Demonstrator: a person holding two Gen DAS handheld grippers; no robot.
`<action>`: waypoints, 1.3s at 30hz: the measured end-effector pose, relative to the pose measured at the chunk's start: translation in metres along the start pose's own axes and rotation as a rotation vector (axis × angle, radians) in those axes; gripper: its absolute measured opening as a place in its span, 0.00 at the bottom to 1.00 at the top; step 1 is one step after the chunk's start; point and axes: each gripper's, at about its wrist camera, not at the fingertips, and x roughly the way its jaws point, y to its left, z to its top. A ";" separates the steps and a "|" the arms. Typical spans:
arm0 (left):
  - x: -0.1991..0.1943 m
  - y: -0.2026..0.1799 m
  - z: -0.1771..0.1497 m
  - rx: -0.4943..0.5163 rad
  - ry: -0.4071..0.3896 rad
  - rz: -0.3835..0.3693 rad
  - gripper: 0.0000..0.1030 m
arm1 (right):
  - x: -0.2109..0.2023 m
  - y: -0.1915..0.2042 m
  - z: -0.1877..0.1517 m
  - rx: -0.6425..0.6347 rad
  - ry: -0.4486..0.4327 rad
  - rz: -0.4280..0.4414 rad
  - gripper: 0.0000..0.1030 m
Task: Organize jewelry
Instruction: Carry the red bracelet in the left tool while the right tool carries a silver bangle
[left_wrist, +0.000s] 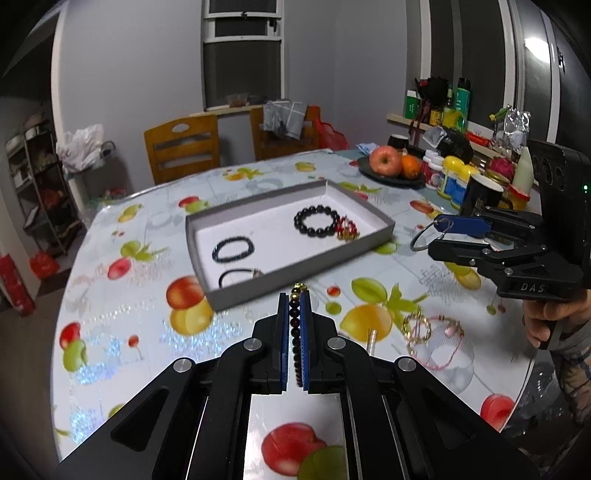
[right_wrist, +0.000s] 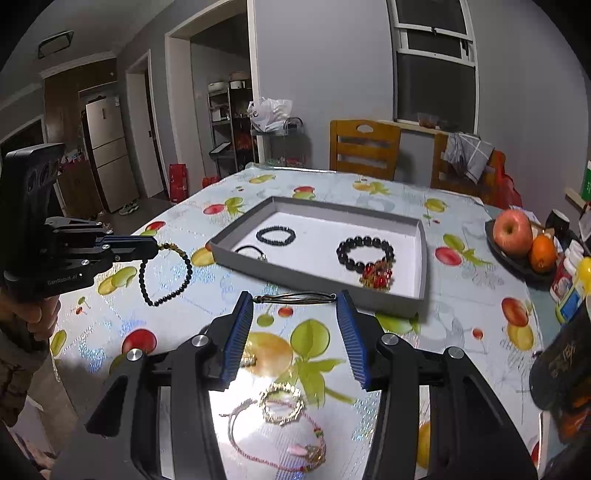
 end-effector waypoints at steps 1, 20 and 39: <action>0.000 0.000 0.003 0.000 -0.006 0.001 0.06 | 0.001 -0.001 0.003 0.000 -0.002 0.001 0.45; 0.025 0.017 0.056 -0.016 -0.067 0.011 0.06 | 0.021 -0.034 0.051 0.044 -0.058 -0.020 0.45; 0.098 0.030 0.067 -0.086 -0.038 -0.065 0.06 | 0.111 -0.046 0.041 0.082 0.045 -0.019 0.45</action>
